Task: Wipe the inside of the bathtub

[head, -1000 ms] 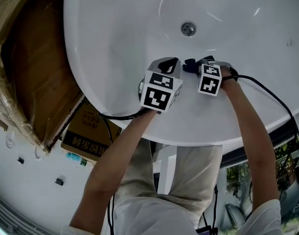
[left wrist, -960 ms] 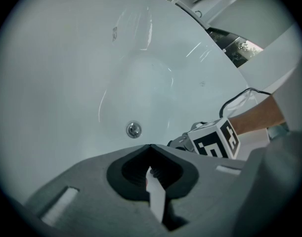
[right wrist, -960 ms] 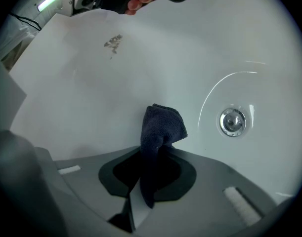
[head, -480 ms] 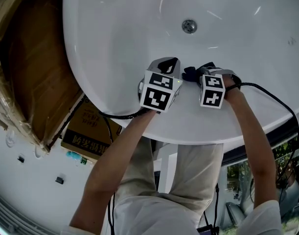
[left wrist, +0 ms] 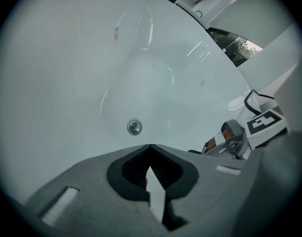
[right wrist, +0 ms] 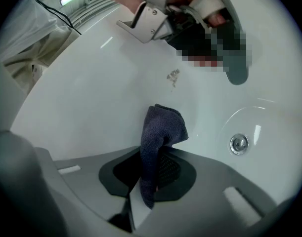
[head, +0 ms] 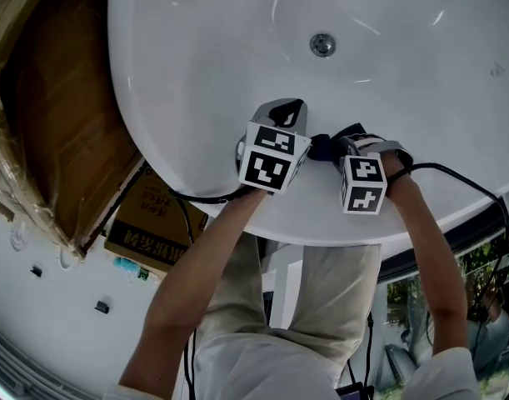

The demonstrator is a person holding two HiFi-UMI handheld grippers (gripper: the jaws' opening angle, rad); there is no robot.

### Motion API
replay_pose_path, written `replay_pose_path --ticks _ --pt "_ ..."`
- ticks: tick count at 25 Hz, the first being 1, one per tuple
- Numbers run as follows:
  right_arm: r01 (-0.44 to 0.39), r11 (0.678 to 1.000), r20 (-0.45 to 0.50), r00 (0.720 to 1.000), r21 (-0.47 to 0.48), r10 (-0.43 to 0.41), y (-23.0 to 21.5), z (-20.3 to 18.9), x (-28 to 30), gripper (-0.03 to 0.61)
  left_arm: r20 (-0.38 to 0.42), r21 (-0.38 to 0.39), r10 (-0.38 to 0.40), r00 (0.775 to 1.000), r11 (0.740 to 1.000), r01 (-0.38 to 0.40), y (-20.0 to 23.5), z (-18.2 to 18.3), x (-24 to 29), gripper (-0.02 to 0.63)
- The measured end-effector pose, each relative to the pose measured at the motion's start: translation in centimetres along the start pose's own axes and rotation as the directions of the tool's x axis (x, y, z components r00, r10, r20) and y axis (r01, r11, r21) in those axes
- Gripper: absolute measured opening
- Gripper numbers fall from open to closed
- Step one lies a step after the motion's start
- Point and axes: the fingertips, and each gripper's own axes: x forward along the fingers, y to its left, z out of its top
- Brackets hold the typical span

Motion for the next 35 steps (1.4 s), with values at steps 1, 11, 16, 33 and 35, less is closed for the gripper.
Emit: replay_pose_path --ticks 1,11,16,33,35 --pt "-0.004 1.000 0.002 1.000 -0.007 0.004 0.5 0.2 -0.2 0.048 -0.001 0.001 0.000 1.000 1.000 0.000 -0.1 0.0 0.0 -0.002" --pt "-0.044 0.997 0.038 0.998 -0.060 0.046 4.3 1.7 -2.6 0.048 -0.007 0.009 -0.012 1.000 1.000 0.012 -0.6 -0.4 0.0 -0.002" --pt "-0.113 0.984 0.056 0.991 -0.140 0.122 7.0 2.4 -4.3 0.048 -0.006 0.017 -0.019 1.000 1.000 0.019 -1.0 -0.2 0.1 -0.002" --pt "-0.137 0.970 0.105 0.981 -0.200 0.161 4.6 1.5 -6.8 0.048 0.008 0.009 -0.023 1.000 1.000 0.023 -1.1 0.1 0.4 -0.002" --pt "-0.041 0.976 0.070 0.996 -0.213 0.057 1.3 0.3 -6.3 0.049 0.009 0.005 -0.025 1.000 1.000 0.025 -1.1 0.0 0.5 -0.002"
